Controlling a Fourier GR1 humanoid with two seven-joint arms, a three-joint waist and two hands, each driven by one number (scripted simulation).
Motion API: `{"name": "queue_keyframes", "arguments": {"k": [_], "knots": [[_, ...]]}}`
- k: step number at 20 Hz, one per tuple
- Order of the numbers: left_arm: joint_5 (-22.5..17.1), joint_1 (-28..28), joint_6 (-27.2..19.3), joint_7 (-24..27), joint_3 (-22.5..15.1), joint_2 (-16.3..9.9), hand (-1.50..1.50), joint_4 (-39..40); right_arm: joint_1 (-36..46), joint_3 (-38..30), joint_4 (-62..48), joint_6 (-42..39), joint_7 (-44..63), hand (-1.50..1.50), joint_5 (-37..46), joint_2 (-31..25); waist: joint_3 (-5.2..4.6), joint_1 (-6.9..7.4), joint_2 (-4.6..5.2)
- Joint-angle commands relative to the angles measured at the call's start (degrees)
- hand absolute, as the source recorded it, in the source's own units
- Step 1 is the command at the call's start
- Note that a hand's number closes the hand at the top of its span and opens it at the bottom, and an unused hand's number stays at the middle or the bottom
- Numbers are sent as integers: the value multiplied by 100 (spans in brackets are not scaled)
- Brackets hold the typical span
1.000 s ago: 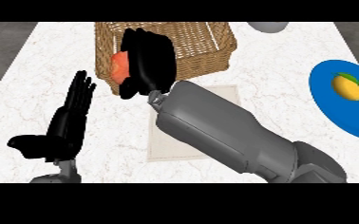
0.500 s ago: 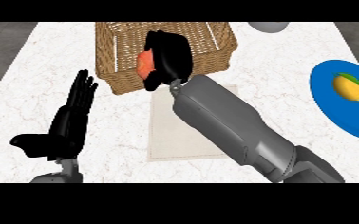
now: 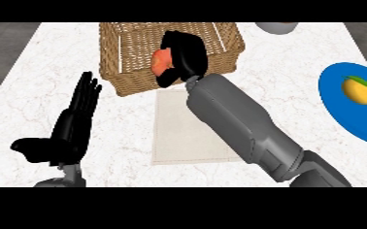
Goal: Pick the squash from the placemat and place it in the basket
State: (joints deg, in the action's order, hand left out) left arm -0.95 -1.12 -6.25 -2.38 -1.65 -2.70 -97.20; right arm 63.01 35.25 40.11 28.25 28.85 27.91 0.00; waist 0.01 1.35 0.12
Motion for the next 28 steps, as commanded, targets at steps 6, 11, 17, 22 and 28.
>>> {"name": "queue_keyframes", "arguments": {"k": [6,11,17,22,28], "knots": [[198,214,-107,343,-155,113,0,69,-144,-494,-768,390,-523,150,-285,0,-2,-7,15],[-32,38,70,213,-1,23,0,154,222,-441,-1324,192,-939,-150,-528,0,-3,86,43],[0,-217,-23,-108,67,-3,0,95,62,-949,-1283,716,-1956,-150,-848,0,1,29,43],[-94,-251,94,111,193,-62,0,290,172,-736,-880,1453,-1667,-150,-832,0,-3,23,24],[201,17,-134,95,-63,129,0,156,-11,-1283,-793,1621,-1794,-150,-518,-252,-2,-96,-5]]}}
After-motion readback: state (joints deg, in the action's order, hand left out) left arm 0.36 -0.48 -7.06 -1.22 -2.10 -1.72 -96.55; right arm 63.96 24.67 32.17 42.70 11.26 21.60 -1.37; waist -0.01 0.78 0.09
